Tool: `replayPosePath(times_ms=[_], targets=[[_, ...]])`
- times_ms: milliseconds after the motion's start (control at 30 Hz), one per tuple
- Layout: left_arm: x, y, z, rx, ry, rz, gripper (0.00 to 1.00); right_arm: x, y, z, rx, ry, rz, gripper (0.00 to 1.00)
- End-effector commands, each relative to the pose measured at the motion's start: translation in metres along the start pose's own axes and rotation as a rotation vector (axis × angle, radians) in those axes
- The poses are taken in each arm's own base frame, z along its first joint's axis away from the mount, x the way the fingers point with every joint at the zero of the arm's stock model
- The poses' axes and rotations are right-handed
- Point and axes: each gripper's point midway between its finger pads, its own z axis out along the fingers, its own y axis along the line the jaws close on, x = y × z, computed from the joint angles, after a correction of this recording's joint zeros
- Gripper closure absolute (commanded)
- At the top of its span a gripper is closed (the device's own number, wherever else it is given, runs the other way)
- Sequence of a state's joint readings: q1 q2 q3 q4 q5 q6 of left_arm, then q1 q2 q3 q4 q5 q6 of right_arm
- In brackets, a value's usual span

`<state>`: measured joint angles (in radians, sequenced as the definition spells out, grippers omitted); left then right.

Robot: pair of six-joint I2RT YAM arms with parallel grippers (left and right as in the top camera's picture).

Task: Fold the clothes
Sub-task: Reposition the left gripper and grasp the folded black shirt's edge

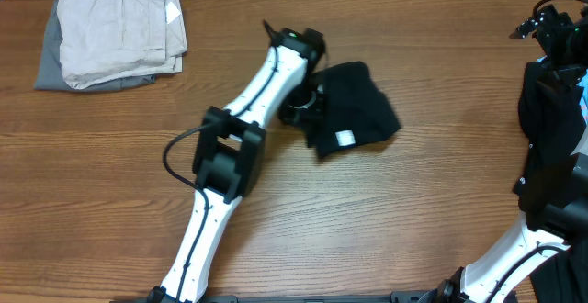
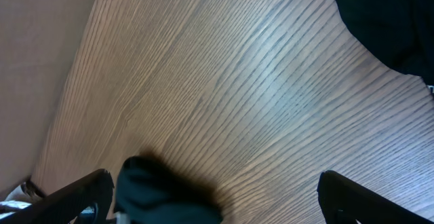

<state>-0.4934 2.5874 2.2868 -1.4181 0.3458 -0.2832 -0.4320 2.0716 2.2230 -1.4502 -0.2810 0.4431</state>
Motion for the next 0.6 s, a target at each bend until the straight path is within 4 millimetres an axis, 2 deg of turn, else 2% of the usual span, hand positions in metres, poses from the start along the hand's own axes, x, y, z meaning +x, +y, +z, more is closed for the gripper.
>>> replayPosePath(times_ms=[0,100,167,300,400,433,467,500,533,567], targets=[[0.029,-0.064,0.025,0.096,0.074,0.068,0.96,-0.002,0.002,-0.005,-0.006,-0.017,-0.014,0.00],[0.036,-0.090,0.022,0.091,0.050,0.140,0.96,-0.002,0.002,-0.005,-0.005,-0.017,-0.014,0.00],[0.035,-0.100,0.014,0.064,0.012,0.188,0.96,-0.002,0.002,-0.005,-0.006,-0.018,-0.014,0.00],[0.020,-0.105,-0.022,-0.056,-0.134,0.244,0.93,-0.002,0.002,-0.005,-0.006,-0.017,-0.014,0.00],[-0.001,-0.104,-0.057,-0.100,-0.268,0.280,0.82,-0.002,0.002,-0.005,-0.006,-0.017,-0.014,0.00],[-0.011,-0.100,-0.072,-0.112,-0.324,0.293,0.69,-0.002,0.002,-0.005,-0.006,-0.017,-0.014,0.00],[-0.024,-0.094,-0.087,-0.125,-0.384,0.300,0.50,-0.002,0.002,-0.005,-0.006,-0.017,-0.014,0.00],[-0.030,-0.091,-0.093,-0.129,-0.406,0.304,0.39,-0.002,0.002,-0.005,-0.006,-0.017,-0.014,0.00],[-0.042,-0.084,-0.103,-0.134,-0.447,0.316,0.21,-0.002,0.002,-0.005,-0.006,-0.017,-0.014,0.00],[-0.053,-0.076,-0.111,-0.132,-0.482,0.331,0.09,-0.002,0.002,-0.005,-0.005,-0.017,-0.014,0.00]])
